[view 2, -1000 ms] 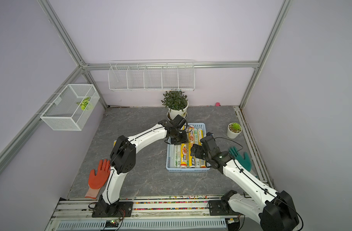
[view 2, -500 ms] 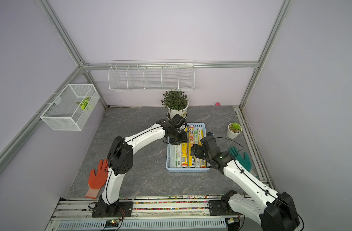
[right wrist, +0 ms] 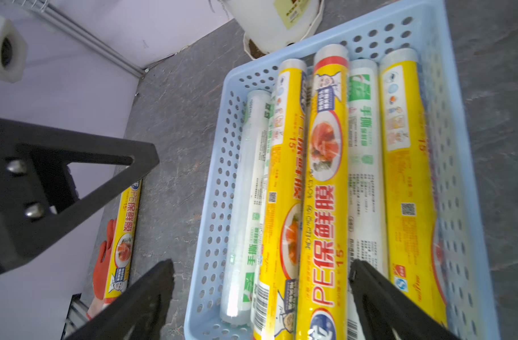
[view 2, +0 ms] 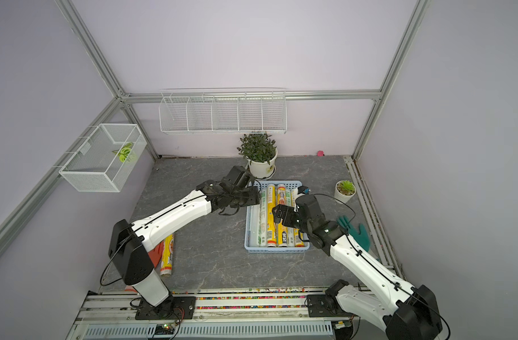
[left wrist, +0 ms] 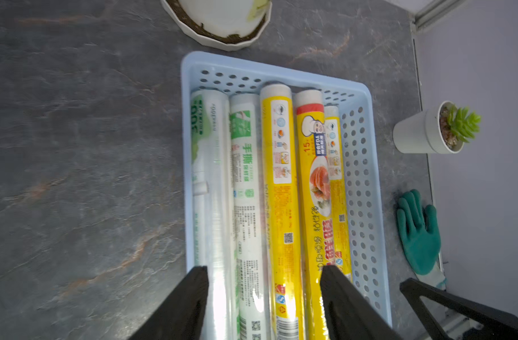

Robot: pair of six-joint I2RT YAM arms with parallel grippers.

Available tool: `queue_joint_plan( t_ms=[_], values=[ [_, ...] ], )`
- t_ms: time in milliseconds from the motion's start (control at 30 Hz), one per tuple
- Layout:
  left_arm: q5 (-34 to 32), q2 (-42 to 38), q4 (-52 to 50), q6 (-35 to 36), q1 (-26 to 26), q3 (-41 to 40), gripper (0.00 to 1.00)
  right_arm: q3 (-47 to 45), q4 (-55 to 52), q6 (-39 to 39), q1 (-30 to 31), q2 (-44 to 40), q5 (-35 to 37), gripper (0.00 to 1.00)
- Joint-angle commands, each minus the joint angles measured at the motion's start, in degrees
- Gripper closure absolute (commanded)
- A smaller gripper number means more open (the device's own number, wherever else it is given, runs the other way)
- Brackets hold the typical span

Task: Put the plastic wrap into the basket
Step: Pick up the plastic wrap from the center of the board.

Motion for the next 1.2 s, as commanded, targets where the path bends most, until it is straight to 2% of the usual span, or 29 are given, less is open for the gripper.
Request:
queue_joint_plan(
  t_ms=[0, 300, 500, 667, 767, 1000, 1167],
  values=[
    [-7.46, -4.73, 2.51, -0.27, 1.81, -5.96, 0.33, 2.74, 1.93, -3.37, 3.24, 3.05, -0.52, 0.02],
    [-15.82, -20.33, 8.76, -3.58, 6.65, -22.86, 0.26, 8.17, 1.23, -9.72, 9.30, 10.96, -0.90, 0.02],
    [-16.72, -25.62, 8.32, -4.89, 11.73, -27.84, 0.18, 11.66, 0.49, -12.01, 11.46, 15.18, -1.45, 0.02],
    [-15.14, -28.26, 4.13, -6.24, 18.73, -30.36, 0.15, 15.94, -1.53, -13.21, 13.31, 19.00, -2.21, 0.02],
    [-12.86, -30.23, 2.01, -6.42, 24.69, -32.21, 0.13, 17.47, -1.85, -13.29, 14.42, 20.78, -2.46, 0.02],
    [-4.65, -33.68, 0.96, -2.64, 38.57, -38.36, 0.04, 20.06, -1.31, -12.03, 15.54, 24.55, -4.12, 0.02],
    [-1.18, -31.00, 0.62, 0.64, 45.40, -40.68, 0.00, 23.81, -2.07, -12.30, 17.07, 28.84, -6.39, 0.02]
  ],
)
